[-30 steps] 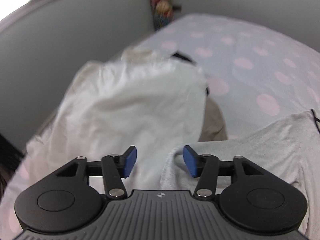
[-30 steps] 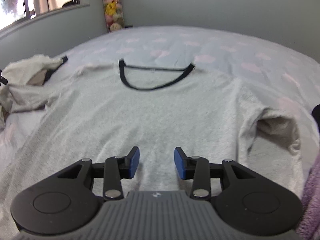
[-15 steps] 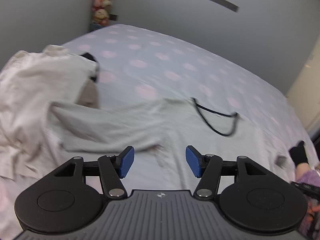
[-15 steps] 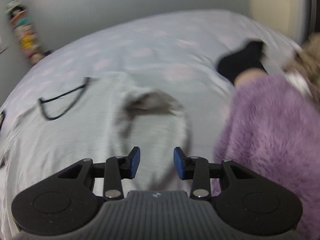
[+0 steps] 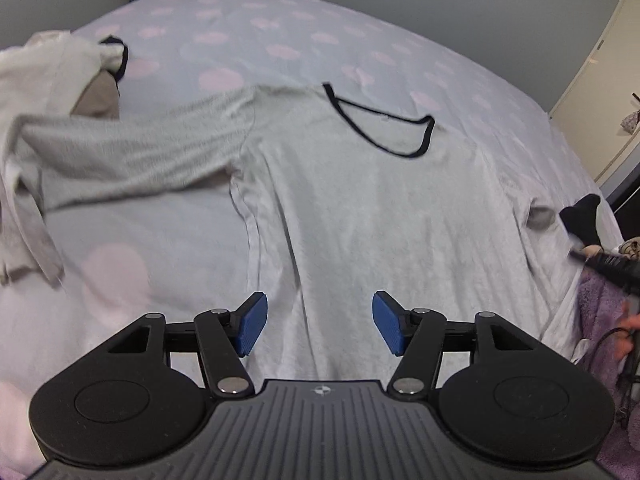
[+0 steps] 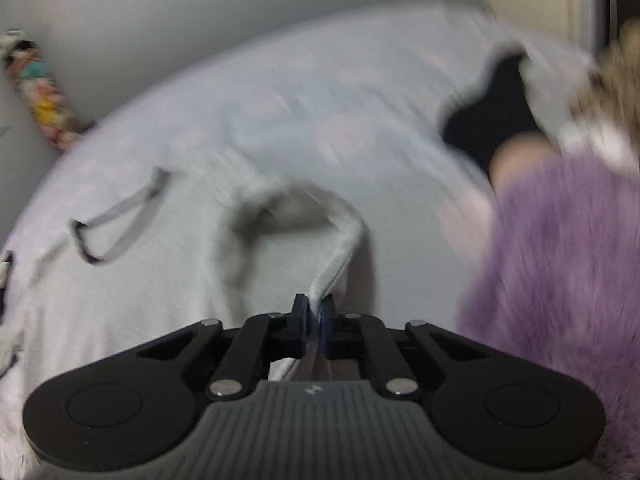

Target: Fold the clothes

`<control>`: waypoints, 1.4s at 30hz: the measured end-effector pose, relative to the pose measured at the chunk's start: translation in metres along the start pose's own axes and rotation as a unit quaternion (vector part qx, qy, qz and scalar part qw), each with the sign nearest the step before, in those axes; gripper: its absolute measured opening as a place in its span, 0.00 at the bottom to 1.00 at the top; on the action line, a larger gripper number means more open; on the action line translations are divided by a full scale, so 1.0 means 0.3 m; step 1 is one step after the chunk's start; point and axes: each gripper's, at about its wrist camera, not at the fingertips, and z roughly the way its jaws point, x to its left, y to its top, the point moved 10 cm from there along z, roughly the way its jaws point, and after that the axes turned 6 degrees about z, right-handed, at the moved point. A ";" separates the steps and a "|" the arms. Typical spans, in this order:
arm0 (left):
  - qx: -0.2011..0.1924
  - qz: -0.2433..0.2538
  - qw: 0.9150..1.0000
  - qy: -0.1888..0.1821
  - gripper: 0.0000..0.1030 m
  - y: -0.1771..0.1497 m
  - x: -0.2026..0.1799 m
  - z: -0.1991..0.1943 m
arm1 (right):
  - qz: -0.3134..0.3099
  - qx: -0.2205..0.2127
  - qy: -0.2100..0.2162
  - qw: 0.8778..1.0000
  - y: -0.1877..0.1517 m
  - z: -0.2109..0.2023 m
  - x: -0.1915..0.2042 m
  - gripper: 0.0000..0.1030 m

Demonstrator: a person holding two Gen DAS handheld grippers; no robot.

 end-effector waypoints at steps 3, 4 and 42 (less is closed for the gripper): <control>0.005 -0.002 1.000 0.000 0.55 -0.015 -0.010 0.012 | -0.083 -0.037 0.053 0.994 0.012 -0.062 0.179 0.07; 0.004 -0.003 1.000 -0.001 0.55 -0.015 -0.013 0.011 | -0.103 -0.037 0.070 0.991 -0.006 -0.066 0.232 0.07; 0.007 -0.025 0.999 -0.032 0.55 -0.023 -0.056 0.038 | 0.146 0.151 0.073 0.975 -0.311 -0.112 -0.003 0.34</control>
